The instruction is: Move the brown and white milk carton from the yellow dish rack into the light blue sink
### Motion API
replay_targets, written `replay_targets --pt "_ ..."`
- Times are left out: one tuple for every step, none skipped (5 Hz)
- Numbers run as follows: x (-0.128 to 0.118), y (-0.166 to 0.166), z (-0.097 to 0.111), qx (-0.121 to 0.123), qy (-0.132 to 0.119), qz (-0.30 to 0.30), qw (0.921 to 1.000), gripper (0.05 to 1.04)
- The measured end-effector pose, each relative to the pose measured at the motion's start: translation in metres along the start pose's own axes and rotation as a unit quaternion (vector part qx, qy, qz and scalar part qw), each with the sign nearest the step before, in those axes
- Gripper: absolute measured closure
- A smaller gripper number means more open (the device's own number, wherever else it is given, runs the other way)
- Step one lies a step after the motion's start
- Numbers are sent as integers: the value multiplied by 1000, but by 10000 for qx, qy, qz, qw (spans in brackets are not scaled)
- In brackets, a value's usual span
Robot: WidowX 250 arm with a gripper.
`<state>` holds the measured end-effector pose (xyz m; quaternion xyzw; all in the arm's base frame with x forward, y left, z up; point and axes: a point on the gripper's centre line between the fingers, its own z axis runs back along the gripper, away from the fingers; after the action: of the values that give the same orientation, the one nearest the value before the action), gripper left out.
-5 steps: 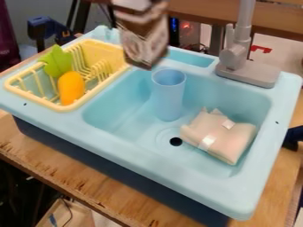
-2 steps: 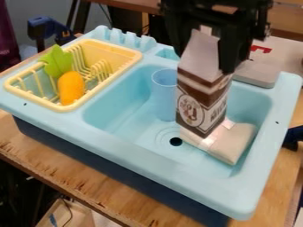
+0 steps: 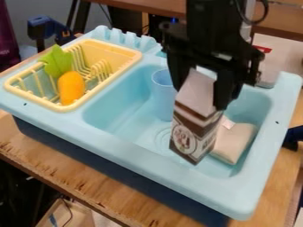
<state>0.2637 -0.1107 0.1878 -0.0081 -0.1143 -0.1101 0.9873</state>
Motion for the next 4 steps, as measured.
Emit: replay_targets --pt "0 -3 -20 -24 217 -41 9998 268" --pt "3 -10 -29 -191 210 -127 9995 268" --pt "6 -14 -31 -347 97 -187 9992 196" --pt "4 -13 -33 -313 164 -91 9993 70"
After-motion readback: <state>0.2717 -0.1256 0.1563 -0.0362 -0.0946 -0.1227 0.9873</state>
